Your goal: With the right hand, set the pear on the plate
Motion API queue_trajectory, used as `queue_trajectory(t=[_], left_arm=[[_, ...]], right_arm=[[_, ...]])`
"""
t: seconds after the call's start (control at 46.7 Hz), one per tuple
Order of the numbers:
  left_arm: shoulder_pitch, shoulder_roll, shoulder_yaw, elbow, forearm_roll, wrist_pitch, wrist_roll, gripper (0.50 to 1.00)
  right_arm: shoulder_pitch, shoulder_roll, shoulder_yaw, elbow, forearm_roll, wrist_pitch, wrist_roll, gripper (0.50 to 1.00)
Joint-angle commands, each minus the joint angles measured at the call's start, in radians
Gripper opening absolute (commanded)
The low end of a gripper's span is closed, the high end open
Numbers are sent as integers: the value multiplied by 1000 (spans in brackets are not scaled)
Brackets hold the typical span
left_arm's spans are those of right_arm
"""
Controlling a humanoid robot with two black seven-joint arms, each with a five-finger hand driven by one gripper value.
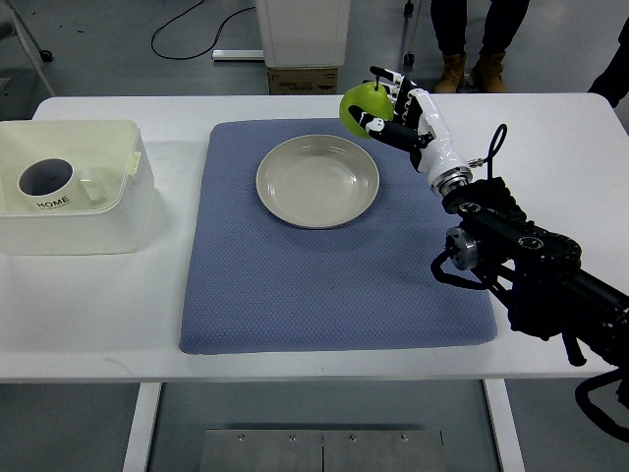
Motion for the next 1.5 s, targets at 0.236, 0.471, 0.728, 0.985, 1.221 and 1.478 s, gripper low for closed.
queue_trajectory(t=[0.236, 0.471, 0.728, 0.985, 1.221, 1.478], left_arm=[[0, 0, 0, 0, 0, 0, 1, 1000], [0, 0, 0, 0, 0, 0, 0, 1000], [0, 0, 0, 0, 0, 0, 0, 1000], [0, 0, 0, 0, 0, 0, 0, 1000], [0, 0, 0, 0, 0, 0, 0, 1000], [0, 0, 0, 0, 0, 0, 0, 1000]], right_arm=[[-1, 0, -116, 17, 0, 40, 3, 500], [-12, 0, -179, 17, 0, 49, 1, 500], [-44, 0, -218, 8, -2, 47, -2, 500], [-53, 0, -225, 3, 0, 35, -2, 500], [-51, 0, -221, -3, 0, 21, 1, 942], [-47, 0, -221, -3, 0, 14, 4, 1000]])
